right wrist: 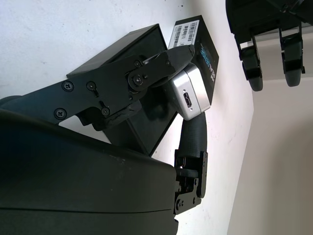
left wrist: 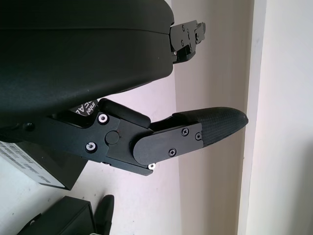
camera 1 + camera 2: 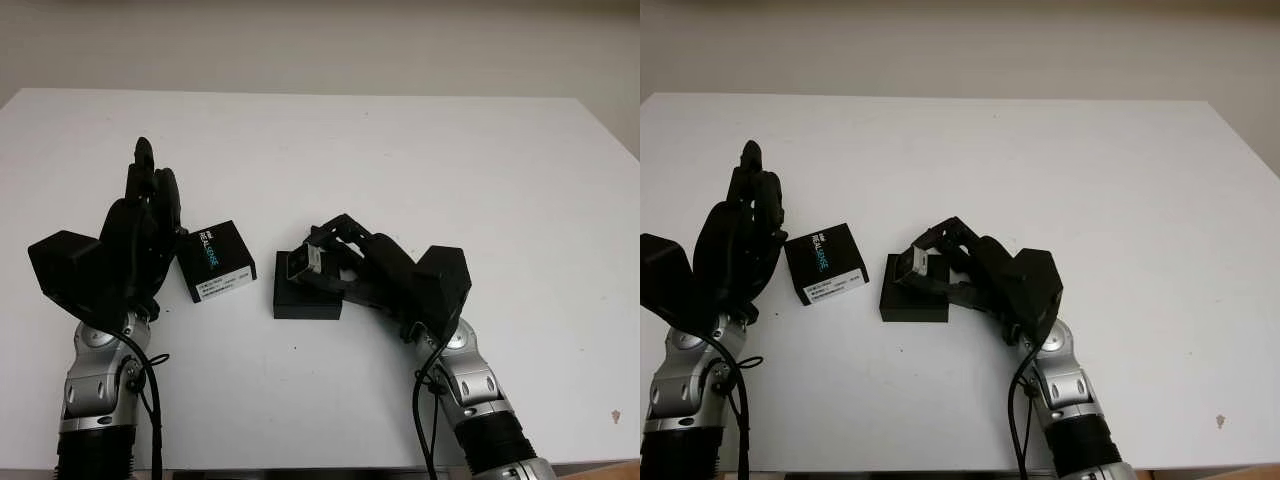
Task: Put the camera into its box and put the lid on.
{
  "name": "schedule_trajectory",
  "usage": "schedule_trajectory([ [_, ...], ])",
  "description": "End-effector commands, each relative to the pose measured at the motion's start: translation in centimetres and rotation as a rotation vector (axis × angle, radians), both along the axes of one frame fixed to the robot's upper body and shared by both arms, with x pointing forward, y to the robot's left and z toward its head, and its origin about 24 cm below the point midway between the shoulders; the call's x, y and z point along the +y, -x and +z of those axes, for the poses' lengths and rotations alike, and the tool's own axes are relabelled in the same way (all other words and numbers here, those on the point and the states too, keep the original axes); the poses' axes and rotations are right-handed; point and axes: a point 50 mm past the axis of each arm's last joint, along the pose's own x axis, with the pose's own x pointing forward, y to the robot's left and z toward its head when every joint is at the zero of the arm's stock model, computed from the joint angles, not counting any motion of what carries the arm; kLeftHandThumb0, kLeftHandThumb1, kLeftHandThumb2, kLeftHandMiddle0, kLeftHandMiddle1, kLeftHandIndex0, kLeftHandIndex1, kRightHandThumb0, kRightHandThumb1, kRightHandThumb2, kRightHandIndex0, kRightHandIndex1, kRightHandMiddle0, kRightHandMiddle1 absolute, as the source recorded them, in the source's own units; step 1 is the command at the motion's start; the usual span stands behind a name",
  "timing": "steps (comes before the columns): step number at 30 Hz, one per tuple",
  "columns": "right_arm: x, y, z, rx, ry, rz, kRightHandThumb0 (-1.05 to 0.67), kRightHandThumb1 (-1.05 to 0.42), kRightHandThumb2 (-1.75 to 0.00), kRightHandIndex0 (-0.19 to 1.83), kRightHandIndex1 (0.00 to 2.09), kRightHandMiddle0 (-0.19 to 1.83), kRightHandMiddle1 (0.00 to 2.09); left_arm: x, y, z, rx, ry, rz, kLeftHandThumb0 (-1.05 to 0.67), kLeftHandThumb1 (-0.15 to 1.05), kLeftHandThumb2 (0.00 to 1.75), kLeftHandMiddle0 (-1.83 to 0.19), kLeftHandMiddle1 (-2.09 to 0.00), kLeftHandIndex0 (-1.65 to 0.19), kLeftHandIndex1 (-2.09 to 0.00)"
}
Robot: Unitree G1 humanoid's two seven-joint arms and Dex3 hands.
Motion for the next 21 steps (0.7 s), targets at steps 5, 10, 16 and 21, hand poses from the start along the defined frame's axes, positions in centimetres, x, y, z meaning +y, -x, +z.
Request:
schedule_trajectory([
  [5, 0.1, 0.2, 0.3, -0.023, 0.018, 0.011, -0.4, -1.01, -0.06, 0.15, 0.05, 0.19, 1.72, 0.1, 0.1, 0.3, -0.013, -0.006, -0.002, -0.72, 1.05, 0.67, 0.19, 0.0, 0.19, 0.0],
  [10, 0.2, 0.3, 0.1, -0.024, 0.027, 0.017, -0.39, -1.02, -0.06, 0.16, 0.06, 0.18, 1.73, 0.0, -0.1, 0.4, -0.015, 0.0, -0.004, -0.71, 1.05, 0.66, 0.19, 0.0, 0.19, 0.0],
  [16, 0.4, 0.4, -0.2, -0.034, 0.067, 0.026, -0.41, -1.02, -0.06, 0.16, 0.06, 0.19, 1.72, -0.2, -0.2, 0.5, -0.018, -0.01, -0.007, -0.73, 1.05, 0.65, 0.19, 0.0, 0.19, 0.0],
  [21, 0.5, 0.6, -0.6, -0.044, 0.084, 0.042, -0.39, -1.02, -0.05, 0.17, 0.06, 0.19, 1.73, -0.3, -0.3, 0.5, -0.018, -0.008, -0.013, -0.73, 1.05, 0.65, 0.19, 0.0, 0.19, 0.0],
])
